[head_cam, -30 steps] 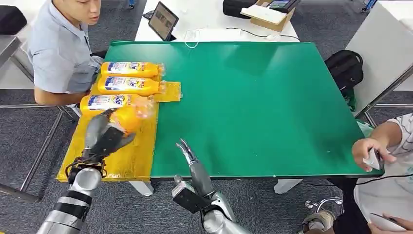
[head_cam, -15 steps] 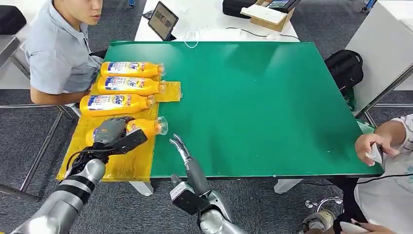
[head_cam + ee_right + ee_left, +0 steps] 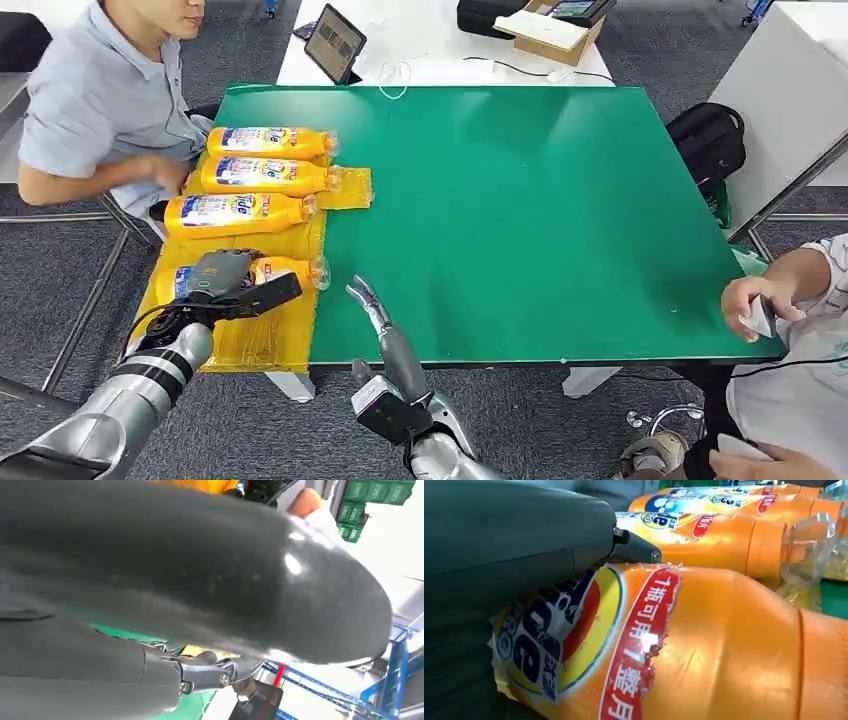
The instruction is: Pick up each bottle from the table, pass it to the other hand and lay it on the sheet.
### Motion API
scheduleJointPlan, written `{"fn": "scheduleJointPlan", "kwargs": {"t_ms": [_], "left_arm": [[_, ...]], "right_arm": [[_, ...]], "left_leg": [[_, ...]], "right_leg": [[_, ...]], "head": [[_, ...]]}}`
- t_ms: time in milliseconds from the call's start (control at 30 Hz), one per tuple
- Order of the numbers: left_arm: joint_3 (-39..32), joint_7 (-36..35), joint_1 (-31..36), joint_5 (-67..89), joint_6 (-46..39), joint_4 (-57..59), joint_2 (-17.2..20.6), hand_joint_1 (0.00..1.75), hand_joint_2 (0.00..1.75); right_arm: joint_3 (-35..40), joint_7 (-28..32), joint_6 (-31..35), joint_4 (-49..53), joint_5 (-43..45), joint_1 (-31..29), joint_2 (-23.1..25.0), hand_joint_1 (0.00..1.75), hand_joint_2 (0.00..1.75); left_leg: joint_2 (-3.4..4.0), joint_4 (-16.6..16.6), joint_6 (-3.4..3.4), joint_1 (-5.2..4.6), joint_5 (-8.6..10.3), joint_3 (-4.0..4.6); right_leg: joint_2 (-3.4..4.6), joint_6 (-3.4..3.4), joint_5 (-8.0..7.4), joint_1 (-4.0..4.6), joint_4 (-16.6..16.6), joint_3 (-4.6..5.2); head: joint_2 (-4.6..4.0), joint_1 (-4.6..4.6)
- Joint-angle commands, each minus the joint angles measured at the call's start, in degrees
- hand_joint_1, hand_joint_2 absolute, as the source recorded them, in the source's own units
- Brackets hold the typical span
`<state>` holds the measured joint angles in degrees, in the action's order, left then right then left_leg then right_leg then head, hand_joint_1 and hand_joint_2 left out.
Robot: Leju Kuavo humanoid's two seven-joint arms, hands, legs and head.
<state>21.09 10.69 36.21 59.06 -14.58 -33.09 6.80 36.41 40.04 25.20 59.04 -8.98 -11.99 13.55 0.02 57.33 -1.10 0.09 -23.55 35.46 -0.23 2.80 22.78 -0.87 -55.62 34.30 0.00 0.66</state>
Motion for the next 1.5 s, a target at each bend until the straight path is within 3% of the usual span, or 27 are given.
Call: {"fn": "scheduleJointPlan", "kwargs": {"t_ms": [33, 100, 167, 200, 500, 700, 867, 1067, 1133, 1233, 1300, 1467, 1500], "left_arm": [[2.1, 0.2, 1.4, 0.2, 0.7, 6.0, -0.1, 0.96, 1.75], [2.1, 2.5, 0.5, -0.5, 2.3, 5.0, -0.2, 0.37, 1.75], [2.0, 5.4, -0.4, -1.5, 4.5, 3.9, -0.1, 0.05, 1.75], [2.0, 7.1, -1.3, -2.2, 5.2, 2.6, 0.1, 0.0, 1.75], [-1.7, 16.7, -6.4, -13.3, 11.8, -8.0, 0.5, 0.0, 1.75], [-3.9, 18.6, -8.0, -21.6, 17.3, -12.6, 0.5, 0.0, 1.75], [-8.7, 19.0, -9.6, -30.6, 17.4, -18.5, -1.8, 0.0, 1.75], [-9.2, 19.0, -9.8, -31.4, 17.5, -19.0, -2.1, 0.0, 1.75], [-12.4, 17.9, -10.6, -38.6, 20.2, -20.9, -3.9, 0.0, 1.75], [-17.5, 20.2, -12.6, -46.7, 16.5, -27.3, -8.6, 0.0, 1.75], [-19.1, 18.0, -14.0, -53.8, 15.7, -33.0, -11.0, 0.0, 1.75], [-20.5, 18.2, -18.6, -63.3, 12.1, -40.7, -12.5, 0.0, 1.75], [-20.2, 18.6, -21.8, -64.7, 11.4, -43.9, -13.1, 0.0, 1.75]], "right_arm": [[-1.5, 0.0, -0.2, -1.9, 0.1, -0.7, -0.9, 0.0, 0.0], [-1.6, 0.0, -0.2, -2.2, 0.1, -0.7, -0.9, 0.0, 0.0], [-1.6, 0.0, -0.4, -2.4, 0.0, -0.7, -0.9, 0.0, 0.0], [-1.6, 0.0, -0.5, -2.5, 0.0, -0.7, -1.0, 0.0, 0.0], [-1.1, 0.0, -0.7, -2.7, 0.9, -1.0, -1.2, 0.0, 0.0], [-0.9, 0.0, -0.1, -2.9, 1.6, -1.2, -1.4, 0.0, 0.0], [-0.9, 0.0, 0.7, -2.6, 1.8, -1.0, -1.6, 0.0, 0.0], [-0.9, 0.0, 0.8, -2.5, 1.9, -0.9, -1.7, 0.0, 0.0], [-0.9, 0.0, 1.9, -2.2, 1.8, -0.7, -1.9, 0.0, 0.0], [-0.9, 0.0, 4.1, -0.8, 1.6, -0.2, -2.3, 0.0, 0.0], [-0.6, 0.0, 6.6, 0.4, 1.3, 0.2, -2.5, 0.0, 0.0], [1.6, 0.0, 13.9, 5.8, -0.5, 2.8, -5.4, 0.0, 0.0], [-1.6, 0.0, 14.8, 9.7, -3.3, 5.3, -5.8, 0.0, 0.0]], "left_leg": [[-0.01, 0.0, 0.06, 0.03, -0.03, -0.18], [0.01, 0.0, 0.1, 0.04, -0.07, -0.29], [0.02, -0.1, 0.1, 0.04, -0.06, -0.33], [0.01, -0.1, 0.09, 0.02, -0.04, -0.33], [-0.05, -0.1, 0.07, -0.01, -0.02, -0.26], [-0.08, 0.0, 0.12, 0.03, -0.06, -0.3], [-0.17, 0.0, 0.1, 0.04, -0.05, -0.23], [-0.16, 0.0, 0.09, 0.05, -0.07, -0.24], [-0.16, 0.0, 0.1, 0.06, -0.09, -0.26], [-0.22, 0.0, 0.1, 0.06, -0.07, -0.19], [-0.3, 0.1, 0.08, 0.07, -0.07, -0.14], [-0.2, 0.1, 0.08, 0.04, -0.12, -0.18], [-0.17, 0.0, 0.08, 0.03, -0.1, -0.13]], "right_leg": [[0.0, -0.07, 0.04, 0.03, 0.0, -0.18], [0.03, -0.11, 0.09, 0.05, 0.0, -0.29], [0.04, -0.1, 0.08, 0.04, 0.0, -0.31], [0.03, -0.09, 0.07, 0.02, 0.0, -0.3], [0.01, -0.05, 0.05, -0.02, 0.0, -0.27], [0.03, -0.12, 0.07, 0.0, 0.0, -0.33], [-0.07, -0.11, 0.09, 0.03, 0.0, -0.25], [-0.09, -0.09, 0.11, 0.04, 0.0, -0.27], [-0.09, -0.11, 0.13, 0.05, 0.0, -0.3], [-0.15, -0.1, 0.13, 0.06, 0.0, -0.25], [-0.23, -0.09, 0.14, 0.07, 0.0, -0.24], [-0.11, -0.1, 0.16, 0.04, -0.1, -0.25], [-0.06, -0.08, 0.12, 0.03, 0.0, -0.19]], "head": [[0.0, 0.0], [0.0, 0.0], [0.0, 0.0], [0.0, 0.0], [0.0, 0.0], [0.0, 0.0], [0.0, 0.02], [0.0, 0.0], [0.0, 0.0], [0.0, 0.0], [0.0, -0.02], [0.0, 0.0], [0.0, 0.02]]}}
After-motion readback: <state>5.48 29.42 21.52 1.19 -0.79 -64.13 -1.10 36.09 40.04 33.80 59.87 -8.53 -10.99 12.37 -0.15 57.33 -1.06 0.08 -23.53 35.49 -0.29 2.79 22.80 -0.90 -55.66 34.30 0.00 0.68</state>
